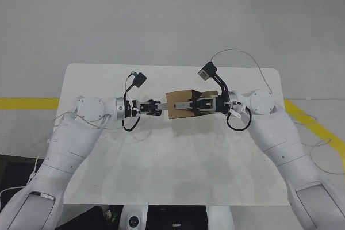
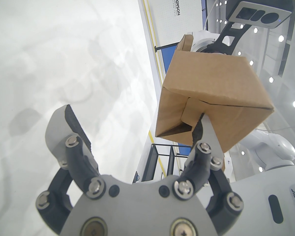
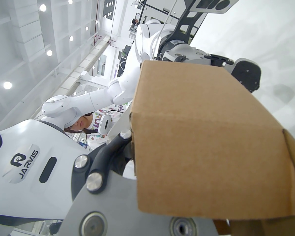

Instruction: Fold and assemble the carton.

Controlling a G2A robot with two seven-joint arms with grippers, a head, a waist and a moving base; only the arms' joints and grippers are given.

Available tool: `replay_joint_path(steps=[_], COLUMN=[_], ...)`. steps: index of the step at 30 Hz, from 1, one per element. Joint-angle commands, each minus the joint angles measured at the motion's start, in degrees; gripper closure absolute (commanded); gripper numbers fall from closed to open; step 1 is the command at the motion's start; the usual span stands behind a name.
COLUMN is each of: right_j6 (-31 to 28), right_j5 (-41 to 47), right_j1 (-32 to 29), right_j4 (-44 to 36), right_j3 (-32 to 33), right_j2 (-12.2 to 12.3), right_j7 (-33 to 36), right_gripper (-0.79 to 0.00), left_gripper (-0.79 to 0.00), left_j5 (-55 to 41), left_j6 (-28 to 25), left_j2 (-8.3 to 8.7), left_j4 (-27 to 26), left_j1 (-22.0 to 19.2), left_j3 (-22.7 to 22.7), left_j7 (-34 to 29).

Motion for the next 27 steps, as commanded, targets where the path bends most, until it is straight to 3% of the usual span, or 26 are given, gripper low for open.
replay_joint_path(steps=[1, 27], right_j6=[0.0, 1.1], right_j5=[0.2, -1.5], right_j1=[0.1, 0.5], right_j4=[0.2, 4.0], right_j3=[-0.1, 0.6], right_j2=[-0.1, -0.3], right_j7=[0.2, 0.7], right_gripper=[0.0, 0.0], left_gripper=[-0.785, -0.785], left_j5=[-0.3, 0.7], left_j6=[-0.1, -0.9], left_j2=[-0.08, -0.14], left_j4=[0.2, 1.9], left_j1=[-0.1, -0.6], left_j3=[0.2, -0.3], left_j7=[-0.1, 0.0])
